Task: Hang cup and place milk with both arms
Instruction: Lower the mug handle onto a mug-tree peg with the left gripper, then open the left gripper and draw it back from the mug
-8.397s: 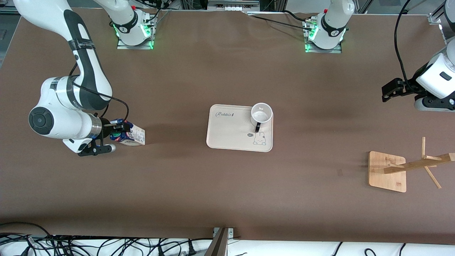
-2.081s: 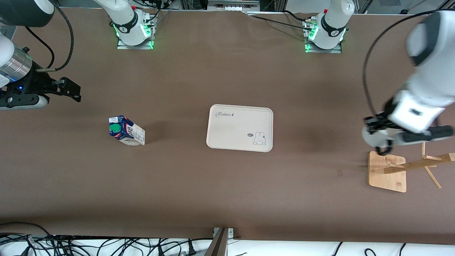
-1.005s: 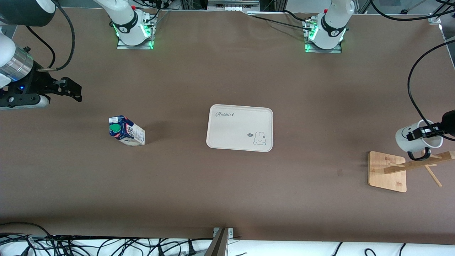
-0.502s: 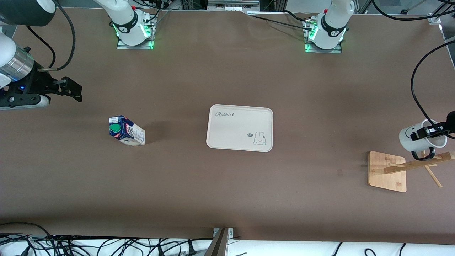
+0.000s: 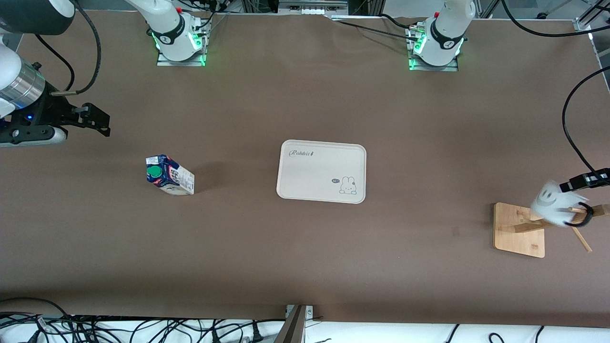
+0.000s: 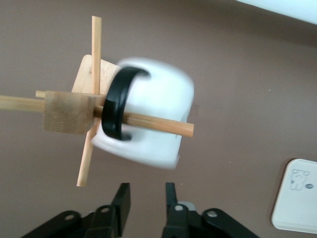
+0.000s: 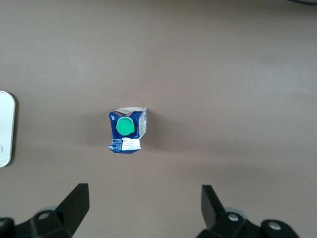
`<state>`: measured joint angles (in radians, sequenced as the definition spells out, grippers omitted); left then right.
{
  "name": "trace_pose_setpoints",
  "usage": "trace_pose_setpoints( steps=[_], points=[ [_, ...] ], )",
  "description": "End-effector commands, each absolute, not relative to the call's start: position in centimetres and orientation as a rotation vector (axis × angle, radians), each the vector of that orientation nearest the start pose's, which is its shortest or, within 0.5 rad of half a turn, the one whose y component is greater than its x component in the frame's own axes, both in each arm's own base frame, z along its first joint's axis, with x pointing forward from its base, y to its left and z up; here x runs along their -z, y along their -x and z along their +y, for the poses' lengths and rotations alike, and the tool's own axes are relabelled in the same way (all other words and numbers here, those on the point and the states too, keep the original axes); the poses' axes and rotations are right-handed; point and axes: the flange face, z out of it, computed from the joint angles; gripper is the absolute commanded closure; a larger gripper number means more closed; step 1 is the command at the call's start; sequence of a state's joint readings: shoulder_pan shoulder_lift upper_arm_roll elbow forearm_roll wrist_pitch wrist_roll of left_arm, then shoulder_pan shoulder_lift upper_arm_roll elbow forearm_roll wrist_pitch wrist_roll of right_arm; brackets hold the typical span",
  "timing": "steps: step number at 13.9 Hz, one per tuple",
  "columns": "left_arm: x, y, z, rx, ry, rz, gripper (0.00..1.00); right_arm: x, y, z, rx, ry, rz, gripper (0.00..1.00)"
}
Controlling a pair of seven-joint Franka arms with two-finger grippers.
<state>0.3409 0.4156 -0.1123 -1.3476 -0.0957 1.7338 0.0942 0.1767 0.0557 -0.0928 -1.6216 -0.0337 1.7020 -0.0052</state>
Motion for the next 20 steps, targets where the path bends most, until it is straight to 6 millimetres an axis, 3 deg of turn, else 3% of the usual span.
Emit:
trace_pose_setpoints(
  steps=[1, 2, 5, 7, 9, 10, 12, 15, 17, 20],
  points=[
    [-52.3, -66.2, 12.8, 0.022, 3.172, -0.122, 0.00, -58.8, -57.8, 4.8, 0.054, 3.169, -0.144, 0.00],
    [-53.2, -66.1, 10.8, 0.027, 3.173, -0.069, 0.00, -58.8, -57.8, 4.9, 0.056, 3.168, -0.146, 0.00],
    [-55.4, -64.5, 7.2, -0.084, 3.098, 0.033, 0.00, -58.8, -57.8, 4.9, 0.054, 3.169, -0.146, 0.00],
    [-57.8, -62.8, 5.8, -0.102, 3.100, 0.065, 0.00, -58.8, -57.8, 4.9, 0.051, 3.169, -0.146, 0.00],
    [-58.8, -61.3, 4.7, -0.112, 3.107, 0.098, 0.00, -58.8, -57.8, 4.9, 0.051, 3.167, -0.146, 0.00],
    [-58.8, -60.0, 2.4, -0.129, 3.111, 0.135, 0.00, -58.8, -57.8, 4.9, 0.051, 3.169, -0.146, 0.00],
    [-59.3, -58.3, 3.1, -0.074, 3.147, 0.063, 0.00, -58.8, -57.8, 4.9, 0.054, 3.169, -0.146, 0.00],
    [-59.6, -55.8, 2.3, -0.087, 3.143, -0.045, 0.00, -58.8, -57.8, 4.9, 0.053, 3.167, -0.146, 0.00],
    [-59.8, -52.4, 2.0, -0.078, 3.136, -0.058, 0.00, -58.8, -57.8, 4.9, 0.051, 3.167, -0.146, 0.00],
    [-59.6, -51.9, 0.8, -0.026, 3.130, -0.154, 0.00, -58.8, -57.8, 4.9, 0.051, 3.169, -0.146, 0.00]
  ],
)
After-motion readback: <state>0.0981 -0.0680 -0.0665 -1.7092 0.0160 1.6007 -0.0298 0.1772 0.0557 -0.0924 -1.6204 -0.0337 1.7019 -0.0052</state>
